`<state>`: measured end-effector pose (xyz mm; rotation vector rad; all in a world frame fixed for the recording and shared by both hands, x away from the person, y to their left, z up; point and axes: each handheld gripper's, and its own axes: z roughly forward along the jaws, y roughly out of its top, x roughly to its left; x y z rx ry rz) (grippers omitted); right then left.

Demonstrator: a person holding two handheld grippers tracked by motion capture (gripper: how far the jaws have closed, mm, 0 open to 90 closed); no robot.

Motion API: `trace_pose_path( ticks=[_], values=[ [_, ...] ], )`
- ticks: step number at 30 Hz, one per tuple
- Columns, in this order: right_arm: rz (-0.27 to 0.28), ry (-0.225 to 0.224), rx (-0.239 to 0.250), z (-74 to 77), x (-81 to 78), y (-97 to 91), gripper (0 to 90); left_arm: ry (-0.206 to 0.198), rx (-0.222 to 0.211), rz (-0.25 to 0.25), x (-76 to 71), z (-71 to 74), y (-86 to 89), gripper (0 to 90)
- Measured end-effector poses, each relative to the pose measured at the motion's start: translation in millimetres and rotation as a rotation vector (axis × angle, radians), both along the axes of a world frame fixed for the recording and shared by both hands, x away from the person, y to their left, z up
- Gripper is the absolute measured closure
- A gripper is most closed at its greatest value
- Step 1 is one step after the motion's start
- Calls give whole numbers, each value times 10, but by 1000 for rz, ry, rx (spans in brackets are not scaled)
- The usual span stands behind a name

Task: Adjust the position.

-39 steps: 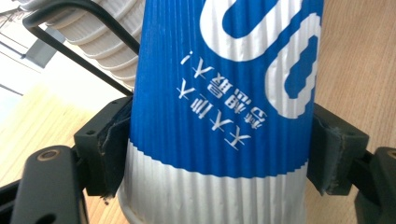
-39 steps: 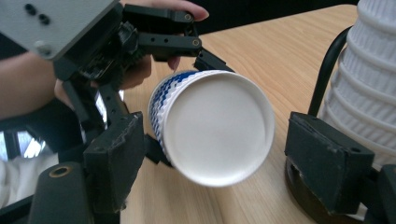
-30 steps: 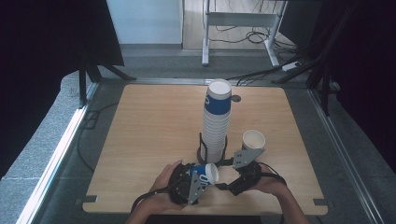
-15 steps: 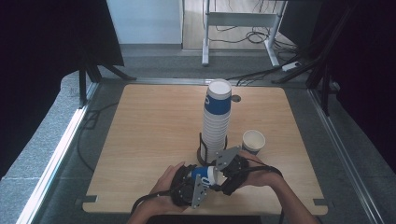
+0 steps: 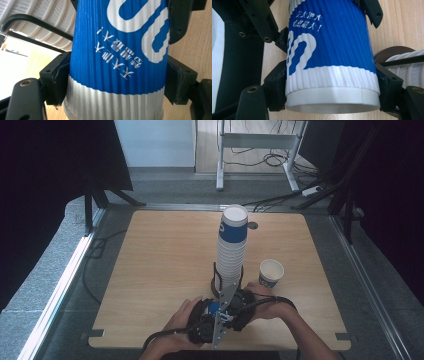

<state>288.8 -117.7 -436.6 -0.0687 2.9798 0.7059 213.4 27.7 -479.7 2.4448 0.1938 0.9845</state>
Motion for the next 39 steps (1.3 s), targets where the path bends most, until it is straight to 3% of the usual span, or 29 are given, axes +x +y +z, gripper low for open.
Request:
trace_pose_path(
  ticks=[1, 2, 3, 4, 8, 10, 14, 15, 18, 19, 20, 21, 22, 23, 24, 27, 34, 35, 38, 39],
  values=[
    [0, 0, 0, 0, 0, 0, 274, 0, -27, 17, -7, -15, -9, 194],
    [7, -1, -1, 3, 7, -7, 276, 0, -17, 20, -5, -6, -10, 190],
    [2, -1, 8, 3, 5, -13, 277, 3, -34, 23, -6, -8, -14, 184],
    [11, -4, 19, 16, 6, -43, 279, 13, -67, 21, -10, -10, -14, 151],
    [2, -12, 53, 36, -1, -97, 280, 10, -84, 24, -9, 25, 12, 65],
    [-19, -7, 121, 71, -2, -194, 280, 1, -111, 32, -11, 70, 50, 33],
    [-42, -9, 180, 85, 7, -292, 279, -17, -142, 35, -16, 129, 92, 22],
    [-61, -3, 223, 90, 12, -361, 280, -35, -151, 42, -15, 160, 115, 20],
    [-72, -6, 258, 100, 22, -420, 280, -32, -167, 45, -10, 184, 144, 16],
    [-93, -9, 308, 113, 18, -491, 280, -21, -192, 50, -1, 208, 182, 16],
    [-98, -17, 323, 119, 18, -515, 279, -21, -192, 50, -1, 208, 182, 16],
    [-112, -23, 343, 126, 14, -545, 279, 3, -232, 52, 15, 231, 224, 16],
    [-112, -23, 343, 126, 14, -545, 279, 3, -232, 52, 15, 231, 224, 17],
    [-133, -29, 384, 127, 4, -600, 279, 32, -276, 51, 33, 256, 270, 19],
    [-133, -29, 384, 127, 4, -600, 279, 32, -276, 51, 33, 256, 270, 20],
    [-158, -32, 468, 124, -14, -681, 279, 107, -376, 49, 70, 292, 356, 24],
    [-207, -44, 631, 78, -80, -783, 279, 221, -529, 51, 141, 321, 478, 46],
    [-213, -49, 645, 65, -83, -786, 278, 249, -570, 54, 161, 326, 510, 48],
    [-227, -51, 668, 36, -90, -787, 279, 277, -605, 58, 182, 329, 540, 51],
    [-239, -42, 702, 7, -95, -784, 278, 300, -629, 59, 194, 329, 557, 52]
  ],
)
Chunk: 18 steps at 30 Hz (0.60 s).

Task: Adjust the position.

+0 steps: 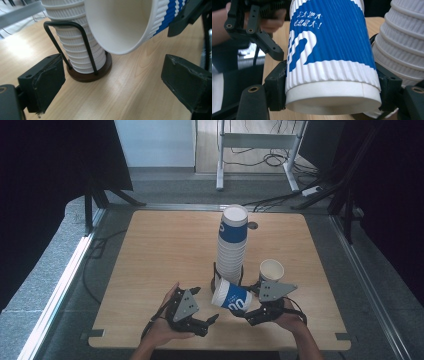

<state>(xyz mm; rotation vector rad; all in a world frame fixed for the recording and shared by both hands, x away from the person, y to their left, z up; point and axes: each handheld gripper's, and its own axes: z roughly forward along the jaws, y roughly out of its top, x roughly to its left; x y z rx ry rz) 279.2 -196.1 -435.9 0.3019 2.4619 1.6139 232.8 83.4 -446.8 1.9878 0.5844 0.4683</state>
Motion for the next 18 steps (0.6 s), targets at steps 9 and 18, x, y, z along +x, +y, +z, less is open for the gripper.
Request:
trace_pose_path(
  ticks=[9, 18],
  values=[
    [1, 27, 16, -107, 2, 118, 278, 94, -124, 16, 59, 39, 105, 66],
    [-10, 26, 62, -100, 24, 171, 278, 108, -166, 37, 70, 71, 161, 67]
  ],
)
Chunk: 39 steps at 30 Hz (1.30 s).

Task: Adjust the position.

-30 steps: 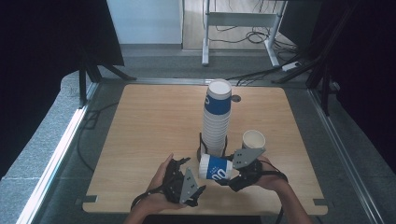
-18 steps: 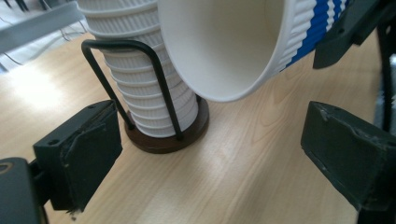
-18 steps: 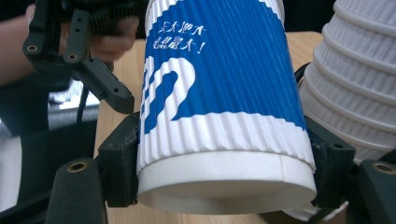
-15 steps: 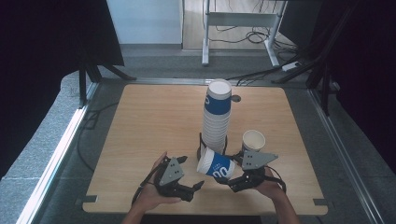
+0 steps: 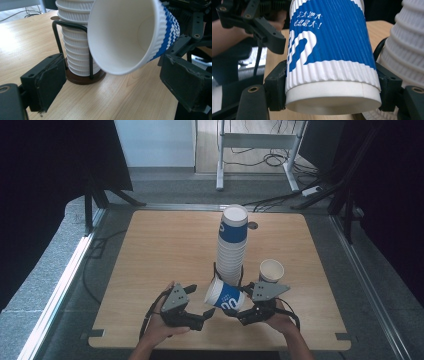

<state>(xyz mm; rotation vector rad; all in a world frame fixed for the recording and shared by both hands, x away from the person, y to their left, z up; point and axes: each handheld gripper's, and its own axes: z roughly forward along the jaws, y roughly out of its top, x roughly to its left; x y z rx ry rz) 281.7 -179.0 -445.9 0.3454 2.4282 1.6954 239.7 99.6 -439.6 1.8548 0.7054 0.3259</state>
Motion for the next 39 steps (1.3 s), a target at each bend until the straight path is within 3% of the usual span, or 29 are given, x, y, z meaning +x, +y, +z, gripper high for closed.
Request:
trace_pose_path(
  ticks=[3, 5, 10, 17, 27, 33, 39],
  values=[
    [-21, -1, 37, 20, 18, 7, 278, 27, -52, 19, 20, 5, 41, 81],
    [-25, 4, 56, 21, 22, 9, 278, 38, -63, 17, 30, 4, 50, 80],
    [-8, 15, 147, -14, 13, 26, 278, 87, -125, -21, 54, -9, 68, 80],
    [9, 27, 178, -108, -8, 52, 278, 103, -168, -61, 39, 6, 61, 80],
    [91, 47, 243, -141, -62, 112, 279, 173, -313, -153, 78, -16, 65, 77],
    [125, 48, 233, -176, -85, 183, 279, 192, -358, -177, 96, -38, 44, 85],
    [137, 51, 203, -218, -91, 240, 279, 201, -372, -191, 120, -86, 53, 133]
  ],
)
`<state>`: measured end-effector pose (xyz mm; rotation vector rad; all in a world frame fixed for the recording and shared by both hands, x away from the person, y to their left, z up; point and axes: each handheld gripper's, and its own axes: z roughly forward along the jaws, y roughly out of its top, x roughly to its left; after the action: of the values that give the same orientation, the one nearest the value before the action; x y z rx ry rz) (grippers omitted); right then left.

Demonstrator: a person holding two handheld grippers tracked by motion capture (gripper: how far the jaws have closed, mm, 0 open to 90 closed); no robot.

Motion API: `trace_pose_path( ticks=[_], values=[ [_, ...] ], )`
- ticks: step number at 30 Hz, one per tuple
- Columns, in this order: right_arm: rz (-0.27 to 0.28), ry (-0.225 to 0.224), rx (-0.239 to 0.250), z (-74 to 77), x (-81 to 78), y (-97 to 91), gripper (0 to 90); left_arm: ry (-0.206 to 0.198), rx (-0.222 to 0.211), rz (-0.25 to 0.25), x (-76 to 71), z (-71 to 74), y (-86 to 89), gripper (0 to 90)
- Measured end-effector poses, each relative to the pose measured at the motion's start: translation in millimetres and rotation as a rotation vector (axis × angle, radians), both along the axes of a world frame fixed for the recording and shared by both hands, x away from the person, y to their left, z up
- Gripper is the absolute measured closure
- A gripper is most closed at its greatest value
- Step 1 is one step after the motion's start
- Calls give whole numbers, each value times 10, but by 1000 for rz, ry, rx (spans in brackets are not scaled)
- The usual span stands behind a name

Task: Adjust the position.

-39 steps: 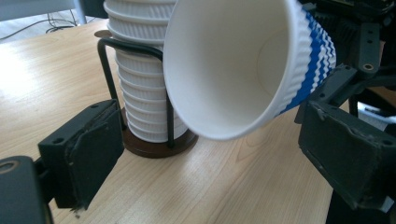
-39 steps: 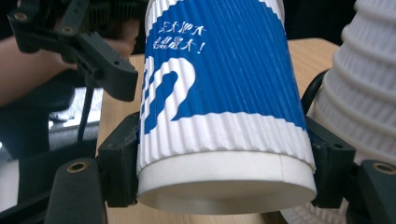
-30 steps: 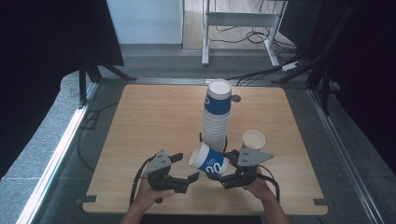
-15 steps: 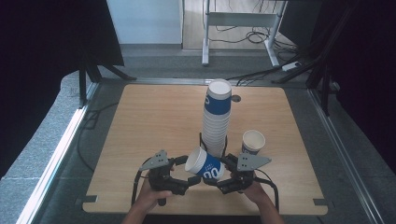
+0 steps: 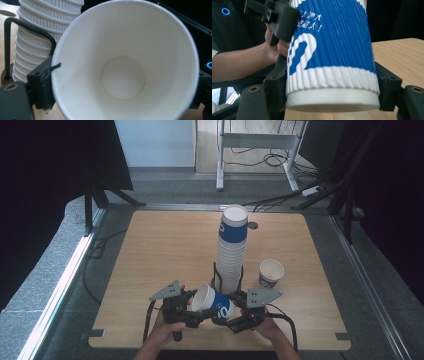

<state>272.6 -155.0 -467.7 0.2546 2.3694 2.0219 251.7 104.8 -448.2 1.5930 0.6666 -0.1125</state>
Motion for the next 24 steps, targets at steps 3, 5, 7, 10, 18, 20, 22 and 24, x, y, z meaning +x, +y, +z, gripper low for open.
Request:
trace_pose_path(
  ticks=[3, 5, 7, 10, 18, 20, 22, 24],
  values=[
    [4, 5, -25, -19, -1, 13, 277, -12, -1, -5, 4, -6, 15, 149],
    [3, 2, -32, -21, -3, 18, 277, -13, -1, -10, 7, -9, 19, 153],
    [4, 1, -37, -22, -3, 19, 276, -15, 6, -11, 8, -9, 19, 155],
    [5, 2, -43, -24, -1, 19, 273, -21, 11, -11, 6, -9, 15, 159],
    [-37, -2, -75, -23, -10, 26, 219, -49, 51, 20, -3, 23, 40, 161],
    [-43, -2, -80, -25, -8, 25, 215, -51, 57, 24, -3, 26, 43, 161],
    [-52, -2, -89, -27, -6, 21, 206, -55, 68, 33, -3, 32, 47, 161],
    [-66, 0, -100, -21, -4, 7, 196, -60, 81, 42, -8, 46, 55, 161]
  ],
)
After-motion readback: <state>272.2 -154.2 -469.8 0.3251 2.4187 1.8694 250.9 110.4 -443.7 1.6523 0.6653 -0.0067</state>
